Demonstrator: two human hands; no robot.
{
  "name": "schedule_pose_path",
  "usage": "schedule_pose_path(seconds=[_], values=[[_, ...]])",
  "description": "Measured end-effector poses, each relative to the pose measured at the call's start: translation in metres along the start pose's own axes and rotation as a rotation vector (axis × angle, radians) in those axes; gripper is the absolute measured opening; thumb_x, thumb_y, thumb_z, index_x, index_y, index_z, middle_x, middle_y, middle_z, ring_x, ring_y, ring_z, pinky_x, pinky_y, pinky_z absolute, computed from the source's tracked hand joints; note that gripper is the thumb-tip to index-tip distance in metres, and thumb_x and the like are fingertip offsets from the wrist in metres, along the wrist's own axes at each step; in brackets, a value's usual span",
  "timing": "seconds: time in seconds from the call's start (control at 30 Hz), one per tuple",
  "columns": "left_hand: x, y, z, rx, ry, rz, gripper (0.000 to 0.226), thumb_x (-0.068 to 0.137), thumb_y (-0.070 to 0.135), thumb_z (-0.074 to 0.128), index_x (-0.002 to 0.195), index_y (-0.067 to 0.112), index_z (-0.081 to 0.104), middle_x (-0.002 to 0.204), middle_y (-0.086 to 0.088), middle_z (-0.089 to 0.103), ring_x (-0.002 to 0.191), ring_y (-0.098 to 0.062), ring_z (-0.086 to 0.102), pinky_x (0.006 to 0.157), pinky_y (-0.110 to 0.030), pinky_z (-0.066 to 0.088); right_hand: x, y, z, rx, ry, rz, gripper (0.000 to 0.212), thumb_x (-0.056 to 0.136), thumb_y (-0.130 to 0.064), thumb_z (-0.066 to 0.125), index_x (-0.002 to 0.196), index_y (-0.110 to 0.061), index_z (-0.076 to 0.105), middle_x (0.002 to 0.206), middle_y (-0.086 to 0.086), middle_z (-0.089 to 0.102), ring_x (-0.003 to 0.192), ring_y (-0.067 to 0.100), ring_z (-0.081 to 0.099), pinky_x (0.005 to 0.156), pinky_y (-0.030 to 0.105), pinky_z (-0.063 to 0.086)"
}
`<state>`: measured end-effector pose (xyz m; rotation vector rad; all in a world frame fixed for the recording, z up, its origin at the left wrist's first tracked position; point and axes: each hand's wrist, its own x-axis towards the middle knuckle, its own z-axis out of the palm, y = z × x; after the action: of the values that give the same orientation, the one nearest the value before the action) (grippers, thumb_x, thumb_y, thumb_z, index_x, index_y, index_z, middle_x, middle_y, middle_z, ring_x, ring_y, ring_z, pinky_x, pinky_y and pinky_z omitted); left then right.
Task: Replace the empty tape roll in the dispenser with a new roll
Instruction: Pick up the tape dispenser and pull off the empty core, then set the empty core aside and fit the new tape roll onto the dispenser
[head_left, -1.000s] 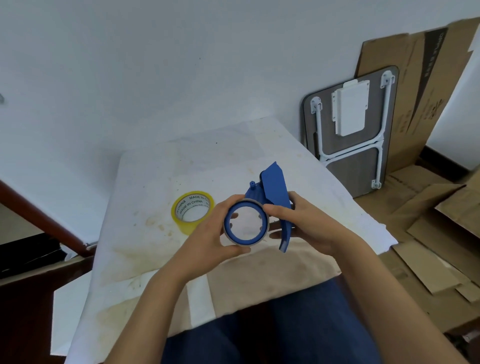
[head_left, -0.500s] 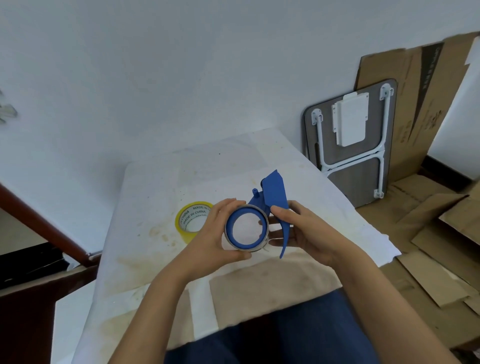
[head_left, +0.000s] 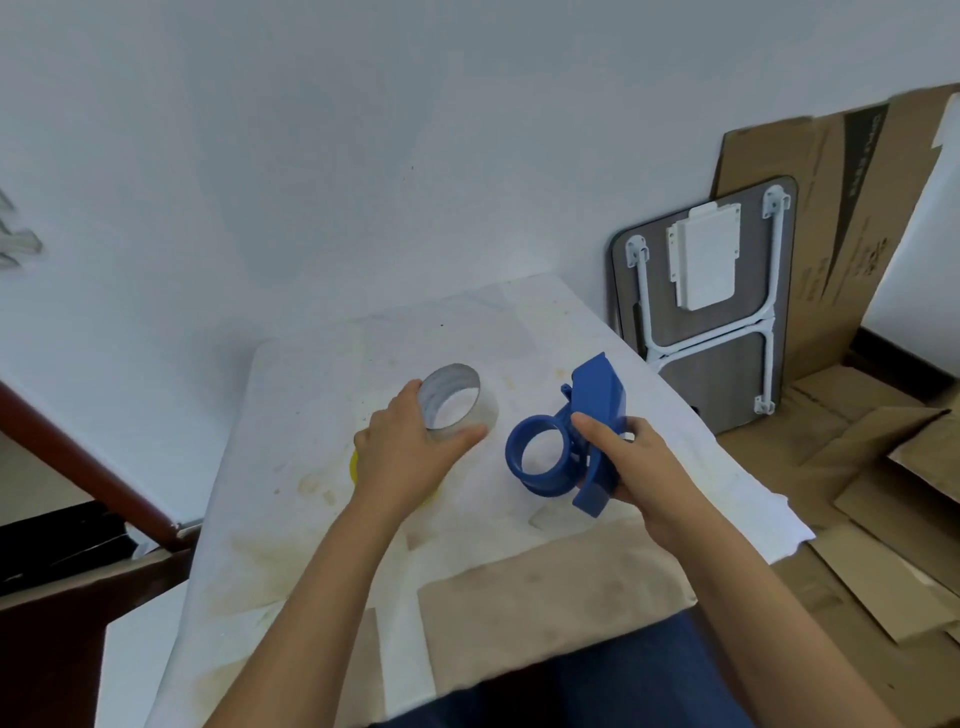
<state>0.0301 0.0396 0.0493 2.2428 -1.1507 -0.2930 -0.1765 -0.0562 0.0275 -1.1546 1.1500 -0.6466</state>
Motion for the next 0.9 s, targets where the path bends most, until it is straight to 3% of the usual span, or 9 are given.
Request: schedule_pose_path(seconds=[0.2, 0.33, 0.4, 0.5, 0.63, 0.7, 0.77, 0.83, 0.9], values=[[0.048, 0.011, 0.030, 0.258, -0.048, 0.016, 0.068, 0.075, 0.064, 0.061, 0.123, 0.017, 0.050, 0.116, -0.002, 0.064, 0.112, -0.030, 0.054, 0.097, -0.043, 0.033, 0.007, -0.002, 0.004, -0.061, -0.008, 0.037, 0.054, 0.081, -0.048, 0.069, 0.119, -0.021, 0.043, 0.098, -0.004, 0.057, 0.085, 0.013, 0.061, 0.067, 0.030, 0.054], [0.064, 0.009, 0.039, 0.393, -0.102, -0.005, 0.072, 0.077, 0.064, 0.061, 0.127, 0.015, 0.049, 0.126, -0.005, 0.062, 0.121, -0.030, 0.050, 0.100, -0.044, 0.033, 0.013, -0.005, 0.006, -0.098, -0.028, 0.047, 0.048, 0.082, -0.048, 0.070, 0.113, -0.020, 0.045, 0.097, -0.002, 0.059, 0.086, 0.014, 0.062, 0.078, 0.034, 0.056], [0.066, 0.005, 0.042, 0.446, -0.142, -0.018, 0.074, 0.079, 0.062, 0.058, 0.135, 0.015, 0.044, 0.133, -0.006, 0.058, 0.125, -0.030, 0.048, 0.101, -0.044, 0.032, 0.017, -0.007, 0.006, -0.110, -0.048, 0.053, 0.045, 0.083, -0.048, 0.068, 0.111, -0.020, 0.045, 0.096, -0.002, 0.060, 0.086, 0.014, 0.062, 0.082, 0.036, 0.056], [0.067, 0.001, 0.044, 0.503, -0.219, -0.036, 0.083, 0.083, 0.060, 0.055, 0.150, 0.017, 0.030, 0.142, -0.010, 0.052, 0.130, -0.033, 0.044, 0.105, -0.045, 0.029, 0.022, -0.010, 0.005, -0.136, -0.073, 0.081, 0.053, 0.083, -0.050, 0.067, 0.118, -0.018, 0.043, 0.097, -0.002, 0.059, 0.086, 0.014, 0.061, 0.075, 0.032, 0.055], [0.065, -0.002, 0.040, 0.516, -0.244, -0.036, 0.090, 0.088, 0.061, 0.052, 0.159, 0.022, 0.013, 0.154, -0.013, 0.037, 0.139, -0.034, 0.036, 0.111, -0.046, 0.025, 0.032, -0.010, 0.010, -0.161, -0.028, 0.086, 0.076, 0.082, -0.050, 0.069, 0.139, -0.022, 0.027, 0.118, 0.005, 0.051, 0.088, 0.017, 0.058, 0.065, 0.027, 0.050], [0.062, 0.001, 0.035, 0.514, -0.224, -0.024, 0.086, 0.090, 0.058, 0.049, 0.160, 0.024, 0.012, 0.157, -0.014, 0.033, 0.141, -0.034, 0.033, 0.112, -0.046, 0.023, 0.039, -0.008, 0.013, -0.204, 0.052, 0.045, 0.070, 0.083, -0.049, 0.069, 0.133, -0.021, 0.029, 0.124, 0.008, 0.051, 0.096, 0.021, 0.057, 0.072, 0.030, 0.049], [0.058, 0.003, 0.030, 0.506, -0.195, -0.005, 0.081, 0.093, 0.056, 0.048, 0.160, 0.024, 0.013, 0.160, -0.014, 0.029, 0.144, -0.034, 0.030, 0.114, -0.047, 0.021, 0.046, -0.004, 0.015, -0.288, 0.096, 0.006, 0.055, 0.086, -0.049, 0.065, 0.122, -0.021, 0.035, 0.123, 0.009, 0.055, 0.097, 0.022, 0.057, 0.067, 0.027, 0.046], [0.056, 0.004, 0.024, 0.455, -0.185, -0.007, 0.077, 0.094, 0.057, 0.047, 0.159, 0.027, 0.018, 0.163, -0.011, 0.026, 0.147, -0.033, 0.028, 0.116, -0.047, 0.020, 0.050, -0.001, 0.017, -0.353, 0.102, -0.001, 0.055, 0.088, -0.051, 0.061, 0.126, -0.018, 0.038, 0.120, 0.008, 0.057, 0.097, 0.021, 0.056, 0.060, 0.026, 0.043], [0.055, 0.002, 0.013, 0.336, -0.194, -0.045, 0.073, 0.094, 0.058, 0.047, 0.157, 0.030, 0.023, 0.164, -0.008, 0.027, 0.148, -0.031, 0.028, 0.116, -0.048, 0.020, 0.053, 0.002, 0.018, -0.403, 0.133, -0.024, 0.057, 0.090, -0.051, 0.058, 0.130, -0.014, 0.041, 0.119, 0.008, 0.058, 0.100, 0.023, 0.057, 0.070, 0.032, 0.049]])
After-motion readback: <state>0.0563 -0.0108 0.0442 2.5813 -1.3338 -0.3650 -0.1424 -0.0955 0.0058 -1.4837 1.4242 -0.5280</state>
